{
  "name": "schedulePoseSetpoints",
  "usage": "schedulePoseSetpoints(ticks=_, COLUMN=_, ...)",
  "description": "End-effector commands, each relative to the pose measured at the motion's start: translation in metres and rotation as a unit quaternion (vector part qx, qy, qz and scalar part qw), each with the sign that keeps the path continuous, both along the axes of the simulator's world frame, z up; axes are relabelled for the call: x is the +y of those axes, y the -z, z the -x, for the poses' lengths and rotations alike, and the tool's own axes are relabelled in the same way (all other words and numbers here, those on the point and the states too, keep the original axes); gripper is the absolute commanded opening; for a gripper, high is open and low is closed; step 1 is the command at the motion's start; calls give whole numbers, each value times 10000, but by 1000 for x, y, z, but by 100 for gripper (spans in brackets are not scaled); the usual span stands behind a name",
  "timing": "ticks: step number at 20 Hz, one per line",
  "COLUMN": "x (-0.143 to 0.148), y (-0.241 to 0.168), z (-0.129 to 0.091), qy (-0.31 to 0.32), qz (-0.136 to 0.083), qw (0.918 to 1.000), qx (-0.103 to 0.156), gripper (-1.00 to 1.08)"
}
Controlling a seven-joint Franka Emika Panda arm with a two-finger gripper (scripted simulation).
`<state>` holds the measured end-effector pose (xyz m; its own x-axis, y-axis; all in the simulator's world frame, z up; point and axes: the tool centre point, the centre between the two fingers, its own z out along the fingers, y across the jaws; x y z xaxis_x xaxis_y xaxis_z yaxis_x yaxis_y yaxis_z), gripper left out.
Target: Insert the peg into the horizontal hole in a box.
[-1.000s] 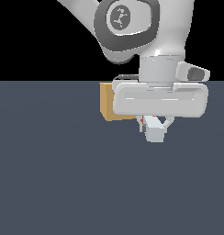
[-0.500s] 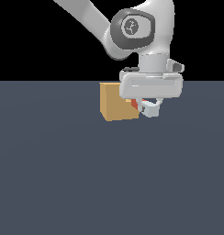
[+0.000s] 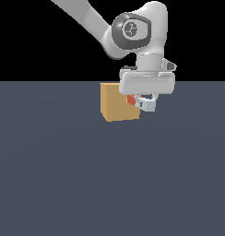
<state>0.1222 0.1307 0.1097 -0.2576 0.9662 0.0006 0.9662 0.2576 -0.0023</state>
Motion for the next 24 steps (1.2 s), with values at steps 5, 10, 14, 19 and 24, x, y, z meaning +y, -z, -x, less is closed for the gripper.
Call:
schedulePoseSetpoints(ticks=5, x=-1, y=-3, z=-1, qy=-15, qz=2, qw=10000, qx=-22, gripper=-100)
schedulePoseSetpoints(ticks=10, x=1, y=-1, z=0, qy=-13, qz=4, qw=10000, qx=-9, gripper=-100)
schedulePoseSetpoints(ticks=14, x=17, y=-2, z=5, qy=-14, qz=3, qw=10000, qx=-12, gripper=-100)
schedulePoseSetpoints(ticks=19, x=59, y=-2, z=17, qy=-14, qz=3, qw=10000, qx=-15, gripper=-100)
schedulePoseSetpoints(ticks=24, x=87, y=-3, z=24, qy=-15, qz=1, qw=10000, qx=-22, gripper=-100)
